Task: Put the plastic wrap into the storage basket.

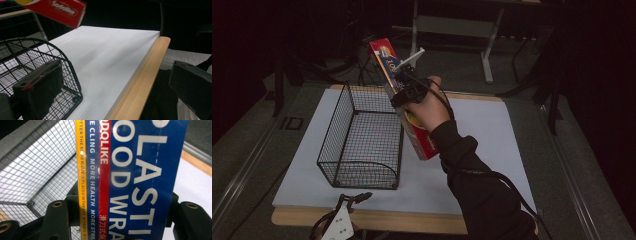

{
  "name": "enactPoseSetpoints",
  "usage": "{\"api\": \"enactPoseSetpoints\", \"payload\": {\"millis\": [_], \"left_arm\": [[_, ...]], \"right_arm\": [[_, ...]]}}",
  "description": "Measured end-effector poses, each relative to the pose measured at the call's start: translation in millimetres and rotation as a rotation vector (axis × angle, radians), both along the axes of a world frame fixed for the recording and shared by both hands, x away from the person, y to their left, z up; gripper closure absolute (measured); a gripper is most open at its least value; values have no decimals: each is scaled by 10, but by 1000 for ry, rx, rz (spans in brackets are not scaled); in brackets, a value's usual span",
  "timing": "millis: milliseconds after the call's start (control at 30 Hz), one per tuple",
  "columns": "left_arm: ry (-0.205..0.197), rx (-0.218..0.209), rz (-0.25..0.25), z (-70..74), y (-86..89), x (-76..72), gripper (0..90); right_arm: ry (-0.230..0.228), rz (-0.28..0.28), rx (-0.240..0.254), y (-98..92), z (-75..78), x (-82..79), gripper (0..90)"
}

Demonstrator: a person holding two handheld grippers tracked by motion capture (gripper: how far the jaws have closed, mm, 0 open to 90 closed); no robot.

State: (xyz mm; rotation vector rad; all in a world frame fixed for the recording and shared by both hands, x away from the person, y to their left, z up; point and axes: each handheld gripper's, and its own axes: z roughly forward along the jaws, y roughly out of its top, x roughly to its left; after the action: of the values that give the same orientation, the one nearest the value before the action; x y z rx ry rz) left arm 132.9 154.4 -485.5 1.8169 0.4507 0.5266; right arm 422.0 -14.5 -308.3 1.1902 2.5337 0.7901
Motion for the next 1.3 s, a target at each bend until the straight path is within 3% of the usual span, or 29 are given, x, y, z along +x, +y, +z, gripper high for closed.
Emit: {"api": "enactPoseSetpoints", "payload": {"millis": [367,633,700,800,1033,1233,1300], "left_arm": [[-2,-7,-6,5,12,-5,0],[-2,-7,-9,5,15,-6,0],[-1,-9,-9,4,18,-5,0],[1,-9,-10,4,18,-5,0],[-1,-6,-10,4,15,-9,0],[-3,1,-12,4,16,-9,0],[-2,-1,-11,3,15,-12,0]], "right_arm": [[-52,36,40,399,120,-32,397],[-54,47,93,631,27,-36,397],[-40,46,147,706,-51,-48,397],[-51,36,169,774,-152,-67,397],[-36,4,180,845,-373,-64,396],[4,10,144,939,-648,-56,396],[35,5,154,955,-732,-46,396]]}}
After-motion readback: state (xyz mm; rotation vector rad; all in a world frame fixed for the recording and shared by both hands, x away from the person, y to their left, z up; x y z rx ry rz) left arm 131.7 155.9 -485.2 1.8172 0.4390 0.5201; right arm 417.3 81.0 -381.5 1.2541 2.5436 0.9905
